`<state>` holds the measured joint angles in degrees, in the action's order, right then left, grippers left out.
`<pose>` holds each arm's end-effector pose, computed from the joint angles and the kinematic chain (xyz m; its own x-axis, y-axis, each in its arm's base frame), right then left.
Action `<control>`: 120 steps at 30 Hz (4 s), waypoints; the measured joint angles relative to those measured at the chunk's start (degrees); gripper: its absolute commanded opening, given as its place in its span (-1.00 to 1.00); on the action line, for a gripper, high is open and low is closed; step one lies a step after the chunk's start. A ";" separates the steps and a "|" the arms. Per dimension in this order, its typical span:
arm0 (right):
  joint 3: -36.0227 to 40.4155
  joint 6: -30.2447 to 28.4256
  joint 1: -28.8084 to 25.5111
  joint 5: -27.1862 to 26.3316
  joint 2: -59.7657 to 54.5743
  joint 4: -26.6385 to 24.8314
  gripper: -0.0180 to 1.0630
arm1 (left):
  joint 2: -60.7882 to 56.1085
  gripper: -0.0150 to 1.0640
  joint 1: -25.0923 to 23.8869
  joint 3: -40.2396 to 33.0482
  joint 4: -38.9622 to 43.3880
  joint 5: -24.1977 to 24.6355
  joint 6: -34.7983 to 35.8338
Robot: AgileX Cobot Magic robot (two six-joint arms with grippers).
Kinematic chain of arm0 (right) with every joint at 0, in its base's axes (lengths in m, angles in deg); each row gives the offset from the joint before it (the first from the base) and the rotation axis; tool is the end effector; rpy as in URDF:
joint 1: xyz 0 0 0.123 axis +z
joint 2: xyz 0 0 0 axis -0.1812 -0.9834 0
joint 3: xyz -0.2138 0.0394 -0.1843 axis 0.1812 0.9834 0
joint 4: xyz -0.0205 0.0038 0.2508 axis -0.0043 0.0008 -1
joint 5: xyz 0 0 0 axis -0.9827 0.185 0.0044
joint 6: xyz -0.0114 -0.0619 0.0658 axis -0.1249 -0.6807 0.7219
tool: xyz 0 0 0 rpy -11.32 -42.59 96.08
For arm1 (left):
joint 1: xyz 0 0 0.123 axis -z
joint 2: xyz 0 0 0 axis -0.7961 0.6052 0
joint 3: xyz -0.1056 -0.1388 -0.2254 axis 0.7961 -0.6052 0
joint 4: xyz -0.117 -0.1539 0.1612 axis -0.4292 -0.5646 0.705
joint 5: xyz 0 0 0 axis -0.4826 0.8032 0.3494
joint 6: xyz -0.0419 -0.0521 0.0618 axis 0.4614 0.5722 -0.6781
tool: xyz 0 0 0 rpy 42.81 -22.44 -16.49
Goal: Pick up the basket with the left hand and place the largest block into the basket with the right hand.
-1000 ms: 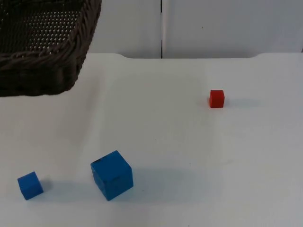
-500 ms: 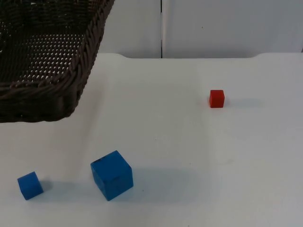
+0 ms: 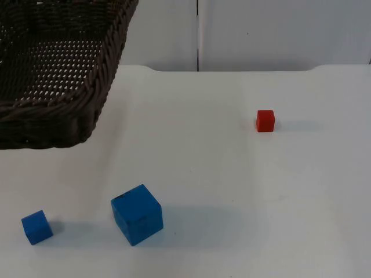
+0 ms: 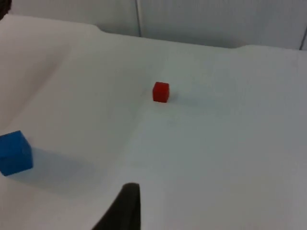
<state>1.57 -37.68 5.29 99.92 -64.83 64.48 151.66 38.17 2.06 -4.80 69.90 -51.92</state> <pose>0.0386 0.0290 0.3182 -0.4501 -0.1306 -0.8834 -0.3091 0.9509 0.0170 0.3131 0.0325 0.2870 -0.9518 -0.1414 -0.2720 0.0067 0.8775 -0.4795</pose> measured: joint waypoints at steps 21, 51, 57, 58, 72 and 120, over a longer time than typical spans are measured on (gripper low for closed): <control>-9.34 -12.87 -0.12 -7.47 -32.51 -9.44 0.98 | 0.00 -0.97 0.00 0.00 -0.86 0.03 -0.41; -11.61 -6.09 49.79 -48.67 -72.06 1.27 0.93 | 0.00 -0.97 0.00 0.00 -0.76 -0.65 -0.55; -11.61 -5.83 53.00 -56.12 -79.91 0.91 0.93 | 0.00 -0.97 0.00 0.00 -0.76 -1.00 -0.55; -11.61 -5.67 53.40 -57.18 -81.53 0.91 0.93 | 0.00 -0.97 0.00 0.00 -0.76 -1.11 -0.55; -11.91 -0.07 58.15 -74.29 -95.71 2.46 0.93 | 0.00 -0.97 0.00 0.00 0.85 -1.21 -0.64; -31.49 30.00 58.15 -71.05 -113.15 39.44 0.32 | 0.00 -0.97 0.00 -0.04 3.43 -1.27 -0.45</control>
<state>-29.92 -7.68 63.43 28.87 -177.99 103.91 151.66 38.17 2.01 -1.37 68.63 -52.37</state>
